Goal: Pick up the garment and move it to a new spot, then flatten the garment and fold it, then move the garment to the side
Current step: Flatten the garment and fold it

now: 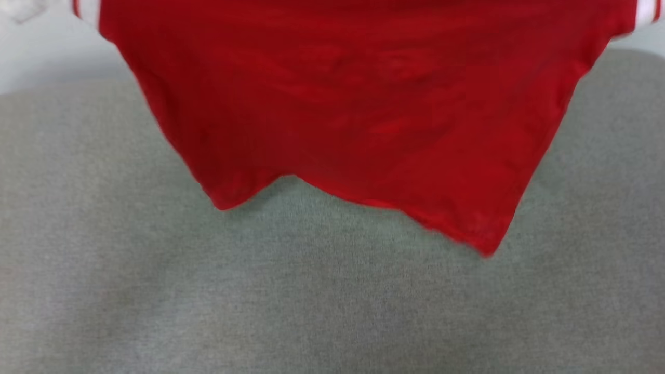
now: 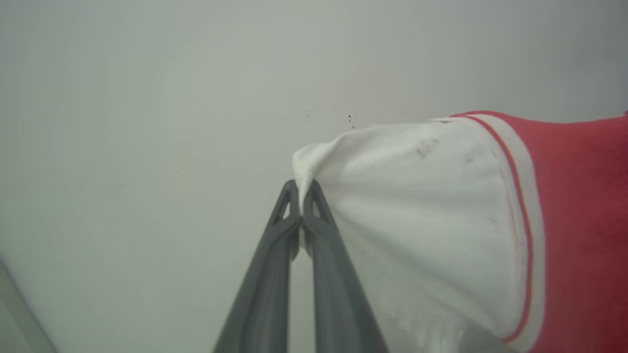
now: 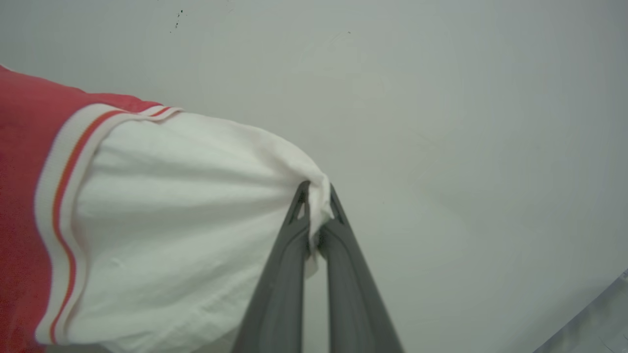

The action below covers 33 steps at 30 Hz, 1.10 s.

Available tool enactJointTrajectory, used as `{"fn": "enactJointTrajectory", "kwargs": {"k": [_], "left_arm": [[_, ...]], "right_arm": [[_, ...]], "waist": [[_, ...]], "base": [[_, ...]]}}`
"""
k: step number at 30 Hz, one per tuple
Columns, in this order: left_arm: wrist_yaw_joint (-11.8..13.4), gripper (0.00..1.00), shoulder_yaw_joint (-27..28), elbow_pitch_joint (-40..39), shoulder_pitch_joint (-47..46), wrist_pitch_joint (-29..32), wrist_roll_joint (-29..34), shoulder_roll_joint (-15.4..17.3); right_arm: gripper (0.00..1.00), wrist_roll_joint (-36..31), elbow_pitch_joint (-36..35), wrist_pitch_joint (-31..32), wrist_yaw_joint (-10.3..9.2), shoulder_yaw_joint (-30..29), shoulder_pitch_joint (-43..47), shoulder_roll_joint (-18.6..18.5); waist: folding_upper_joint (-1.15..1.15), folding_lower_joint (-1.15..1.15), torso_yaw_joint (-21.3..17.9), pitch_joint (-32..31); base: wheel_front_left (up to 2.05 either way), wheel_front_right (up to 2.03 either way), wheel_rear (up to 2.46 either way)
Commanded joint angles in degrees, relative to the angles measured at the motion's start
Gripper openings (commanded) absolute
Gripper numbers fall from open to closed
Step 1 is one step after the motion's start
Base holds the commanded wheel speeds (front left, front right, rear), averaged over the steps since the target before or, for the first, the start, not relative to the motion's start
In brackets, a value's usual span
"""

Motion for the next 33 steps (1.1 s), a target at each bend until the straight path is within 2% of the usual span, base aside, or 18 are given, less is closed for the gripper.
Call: {"fn": "enactJointTrajectory", "kwargs": {"k": [1,6,13,21,26,33], "left_arm": [[-0.88,0.00,-0.66,1.37,-2.83,-0.40,0.13,0.08],[-4.39,0.00,-4.37,7.03,-12.33,-0.34,2.11,1.21],[-8.17,0.00,-11.46,20.53,-31.15,-2.58,6.11,-4.71],[-10.85,0.00,-16.01,35.35,-50.22,-9.81,12.38,-11.68],[-12.24,0.00,-17.87,41.92,-55.97,-14.10,14.16,-14.80],[-13.78,0.00,-20.58,48.38,-53.24,-17.63,14.23,-17.10]], "right_arm": [[0.00,-0.67,0.93,-0.79,-0.06,0.46,-2.81,0.21],[0.00,-2.16,5.20,-2.57,-0.07,3.02,-10.74,0.26],[0.00,-3.05,14.85,-6.43,-0.07,7.25,-23.80,1.16],[0.00,-8.21,26.33,-12.98,-0.07,8.46,-36.40,7.00],[0.00,-12.59,31.79,-17.79,-0.07,7.63,-40.09,11.00],[0.00,-13.48,35.92,-21.71,-0.07,8.54,-36.01,14.03]], "waist": [[0.00,0.00,-0.31,3.66],[0.00,0.00,-0.39,10.00],[0.00,0.00,0.26,17.50],[0.00,0.00,0.11,24.14],[0.00,0.00,0.40,27.44],[0.00,0.00,1.59,28.71]], "base": [[0.00,0.00,0.00],[0.00,0.00,0.00],[0.00,0.00,0.00],[0.00,0.00,0.00],[0.00,0.00,0.00],[0.00,0.00,0.00]]}}
